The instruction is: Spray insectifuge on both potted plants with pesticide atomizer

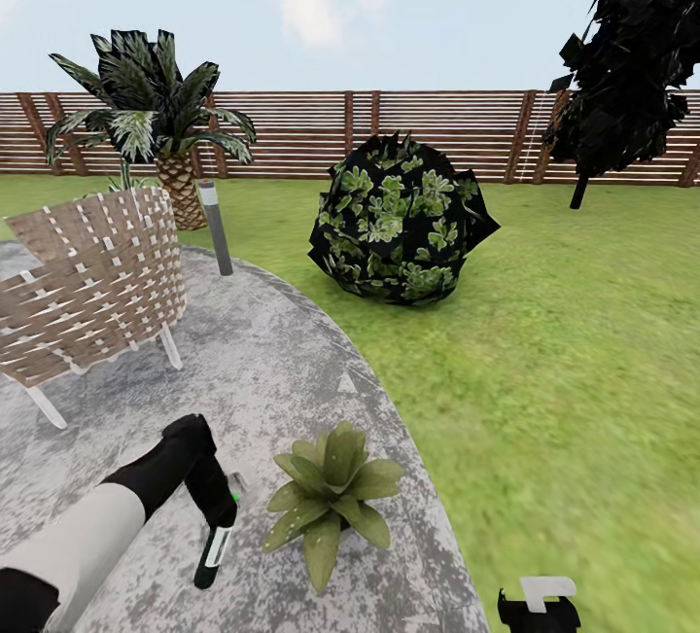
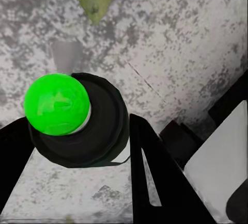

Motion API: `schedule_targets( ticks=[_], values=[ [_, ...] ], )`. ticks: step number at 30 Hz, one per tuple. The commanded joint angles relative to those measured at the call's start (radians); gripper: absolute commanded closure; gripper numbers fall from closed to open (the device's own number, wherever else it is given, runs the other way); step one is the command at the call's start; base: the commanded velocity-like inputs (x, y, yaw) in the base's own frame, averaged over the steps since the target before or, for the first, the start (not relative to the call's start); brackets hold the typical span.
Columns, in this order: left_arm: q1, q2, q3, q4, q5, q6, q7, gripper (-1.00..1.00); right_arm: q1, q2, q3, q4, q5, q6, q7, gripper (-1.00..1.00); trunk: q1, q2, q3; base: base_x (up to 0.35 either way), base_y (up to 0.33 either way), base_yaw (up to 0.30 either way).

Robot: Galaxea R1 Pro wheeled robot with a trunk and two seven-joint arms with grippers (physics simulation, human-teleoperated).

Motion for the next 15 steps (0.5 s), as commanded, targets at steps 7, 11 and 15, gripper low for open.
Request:
schedule_targets(
  ticks=[7,11,15],
  values=[
    [0.007,0.032,0.005,0.006,-0.078,0.008,-0.011,1.0,0.0,0.001,0.009,-0.001,-0.012,-0.003,-0.002,-1.0,0.0,0.0,-0.001,0.057,0.002,-0.006],
    [0.002,0.028,0.002,-0.006,-0.085,0.007,-0.042,1.0,0.0,0.002,0.009,-0.001,-0.013,-0.003,-0.003,-1.0,0.0,0.0,-0.001,0.203,0.042,-0.23],
    [-0.009,0.025,-0.001,-0.02,-0.093,0.007,-0.112,1.0,0.0,0.002,0.009,-0.001,-0.012,-0.003,-0.003,-1.0,0.0,0.0,-0.001,0.024,0.007,-0.144]
  ],
)
